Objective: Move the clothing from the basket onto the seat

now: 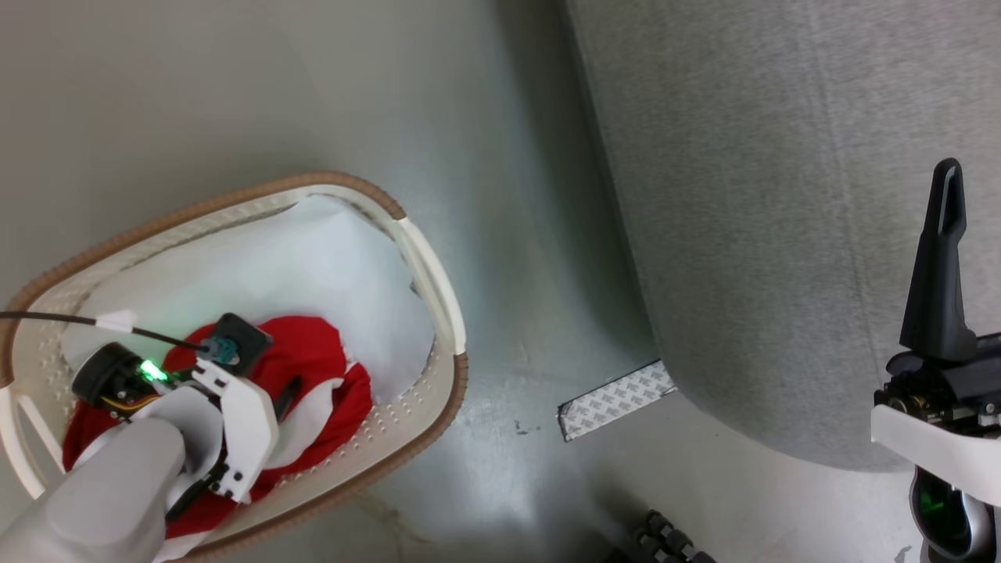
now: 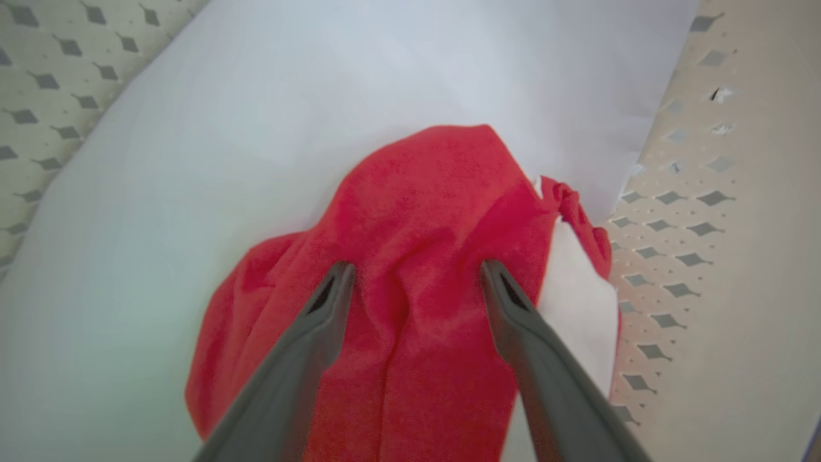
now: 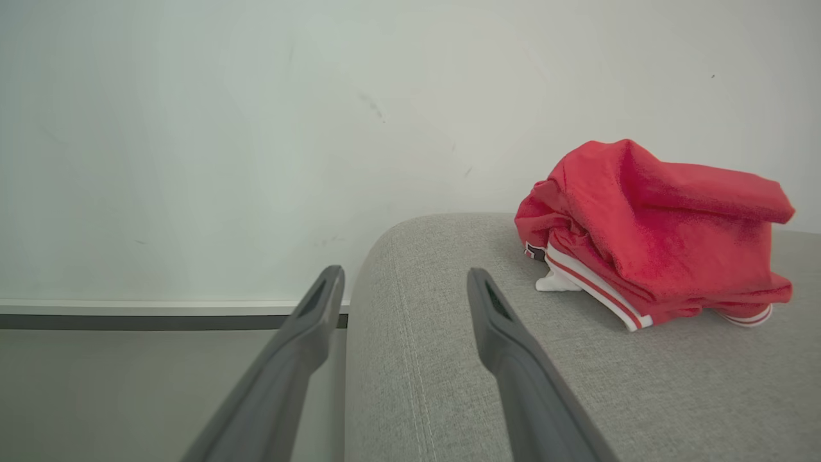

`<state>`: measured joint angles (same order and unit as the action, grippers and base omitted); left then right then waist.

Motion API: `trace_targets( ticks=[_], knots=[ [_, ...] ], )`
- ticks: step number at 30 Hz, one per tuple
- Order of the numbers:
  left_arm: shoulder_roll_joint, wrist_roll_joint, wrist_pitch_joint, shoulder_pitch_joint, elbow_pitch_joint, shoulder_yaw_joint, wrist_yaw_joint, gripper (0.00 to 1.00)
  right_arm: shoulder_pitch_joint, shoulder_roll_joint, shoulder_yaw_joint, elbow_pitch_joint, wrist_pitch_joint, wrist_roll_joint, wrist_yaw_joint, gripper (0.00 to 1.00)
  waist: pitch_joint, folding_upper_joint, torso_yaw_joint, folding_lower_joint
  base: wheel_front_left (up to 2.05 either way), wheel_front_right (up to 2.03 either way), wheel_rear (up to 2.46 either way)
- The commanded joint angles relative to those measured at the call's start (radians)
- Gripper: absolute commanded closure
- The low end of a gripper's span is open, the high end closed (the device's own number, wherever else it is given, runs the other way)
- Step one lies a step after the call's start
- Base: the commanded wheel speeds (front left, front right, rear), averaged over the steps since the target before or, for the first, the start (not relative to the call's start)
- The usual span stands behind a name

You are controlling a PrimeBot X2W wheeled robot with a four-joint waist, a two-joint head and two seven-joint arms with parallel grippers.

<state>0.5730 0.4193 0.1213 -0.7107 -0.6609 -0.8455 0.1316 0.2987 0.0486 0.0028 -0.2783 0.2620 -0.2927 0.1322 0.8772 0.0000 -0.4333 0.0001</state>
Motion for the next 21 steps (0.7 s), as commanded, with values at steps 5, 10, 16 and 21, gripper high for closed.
trace_targets(
  ticks=[5, 10, 16, 21],
  knots=[
    [0.0, 0.052, -0.054, -0.047, -0.032, -0.064, -0.001, 0.0, -0.024, 0.001, 0.006, -0.032, 0.001, 0.039, -0.003, 0.0, 0.03, 0.0, 0.035, -0.0001, 0.11, 0.11, 0.11],
    [-0.003, 0.101, -0.099, -0.075, -0.053, -0.14, -0.001, 0.84, -0.033, 0.001, 0.002, -0.054, 0.001, 0.062, -0.003, 0.0, 0.04, 0.0, 0.053, -0.0001, 0.08, 0.08, 0.08],
    [-0.009, 0.164, -0.16, -0.106, -0.055, -0.21, -0.001, 1.0, -0.022, 0.001, -0.013, -0.047, 0.001, 0.064, -0.003, 0.0, 0.027, 0.0, 0.053, -0.0001, 0.0, 0.0, 0.0],
    [-0.004, 0.245, -0.242, -0.101, -0.045, -0.224, -0.001, 1.0, 0.009, 0.001, 0.004, -0.021, 0.001, 0.048, -0.003, 0.0, -0.025, 0.0, 0.046, -0.0001, 0.0, 0.0, 0.0]
  ],
)
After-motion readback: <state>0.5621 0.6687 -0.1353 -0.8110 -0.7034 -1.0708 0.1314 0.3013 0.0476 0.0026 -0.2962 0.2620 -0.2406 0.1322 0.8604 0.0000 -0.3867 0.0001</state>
